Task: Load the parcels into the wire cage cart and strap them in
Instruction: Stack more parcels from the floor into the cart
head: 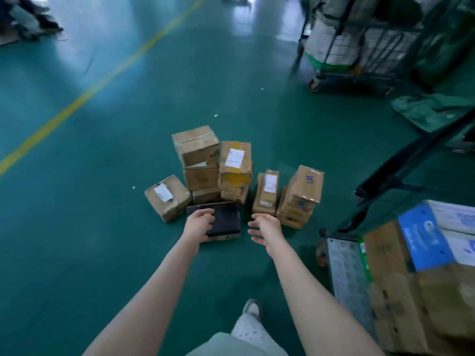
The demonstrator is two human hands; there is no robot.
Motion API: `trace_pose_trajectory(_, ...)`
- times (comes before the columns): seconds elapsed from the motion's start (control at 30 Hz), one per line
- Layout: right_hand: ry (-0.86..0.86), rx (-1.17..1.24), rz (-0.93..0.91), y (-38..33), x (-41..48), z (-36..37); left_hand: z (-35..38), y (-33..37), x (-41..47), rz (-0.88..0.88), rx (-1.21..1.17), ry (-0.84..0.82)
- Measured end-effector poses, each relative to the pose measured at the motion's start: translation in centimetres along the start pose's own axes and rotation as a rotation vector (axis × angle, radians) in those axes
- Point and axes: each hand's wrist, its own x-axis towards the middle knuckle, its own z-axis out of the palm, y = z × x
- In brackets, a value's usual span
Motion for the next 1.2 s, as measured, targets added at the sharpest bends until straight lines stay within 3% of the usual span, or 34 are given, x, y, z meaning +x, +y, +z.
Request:
trace_pose_trajectory(0.27,-0.071,-0.114,0.047,-4.4,4.8,8.6,-5.6,2.5,5.5,-0.027,-0.105,0.126)
trace_pose_trajectory(0.63,-0.168,-0.215,0.107,-13.3,13.8,20.1,-12.2,10.9,16.7,-0.045,-0.117,0.228)
trace_pose_trajectory(0.83,-0.19,-0.27,0.166,-15.3,16.9,24.5,-14.3,12.2,21.2,-0.079,-0.099,0.258)
trace_pose_trajectory(1.2,-0.093,-0.171,0.283,-15.6,22.3,33.4,-21.5,14.2,31.4,-0.161,0.042,0.098)
